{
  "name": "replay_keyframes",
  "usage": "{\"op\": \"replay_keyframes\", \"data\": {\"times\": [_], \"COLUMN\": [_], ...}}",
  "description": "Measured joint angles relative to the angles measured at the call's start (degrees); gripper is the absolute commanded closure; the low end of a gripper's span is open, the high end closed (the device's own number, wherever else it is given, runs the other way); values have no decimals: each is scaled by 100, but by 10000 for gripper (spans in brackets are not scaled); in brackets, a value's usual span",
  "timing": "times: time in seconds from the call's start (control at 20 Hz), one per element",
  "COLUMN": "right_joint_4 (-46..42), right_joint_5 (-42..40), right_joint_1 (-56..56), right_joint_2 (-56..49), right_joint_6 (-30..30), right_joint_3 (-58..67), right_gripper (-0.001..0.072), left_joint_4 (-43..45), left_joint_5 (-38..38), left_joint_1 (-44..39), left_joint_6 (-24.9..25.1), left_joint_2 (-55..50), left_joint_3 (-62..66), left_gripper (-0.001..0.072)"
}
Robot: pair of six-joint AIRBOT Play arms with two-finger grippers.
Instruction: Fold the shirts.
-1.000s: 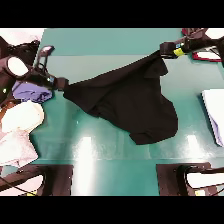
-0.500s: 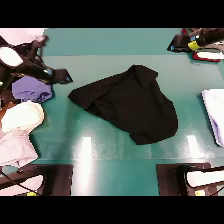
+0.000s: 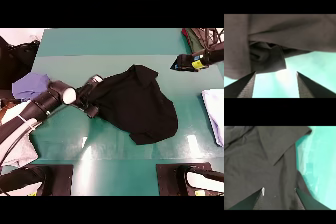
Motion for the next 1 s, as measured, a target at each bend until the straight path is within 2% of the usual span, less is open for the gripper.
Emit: {"op": "replay_keyframes", "data": {"times": [0.45, 0.5, 0.55, 0.6, 0.65, 0.7, 1.0], "right_joint_4": [0, 0, 2, 2, -2, 0, 0], "right_joint_5": [-295, -299, -299, -302, -299, -299, -177], "right_joint_1": [-2, -2, -2, -2, -2, -2, -7], "right_joint_2": [505, 520, 531, 533, 538, 544, 546], "right_joint_6": [-2, -2, -2, -2, -2, -2, -2], "right_joint_3": [-769, -785, -796, -807, -811, -815, -824], "right_gripper": [274, 274, 274, 274, 274, 273, 274], "left_joint_4": [640, 662, 691, 704, 715, 719, 857], "left_joint_5": [525, 549, 568, 570, 573, 573, 184], "left_joint_1": [-426, -433, -435, -439, -442, -444, -444], "left_joint_6": [315, 321, 319, 315, 302, 286, 197], "left_joint_2": [-317, -343, -363, -374, -385, -389, -404], "left_joint_3": [-479, -481, -481, -470, -446, -409, 245], "left_gripper": [118, 213, 362, 470, 541, 685, 683]}}
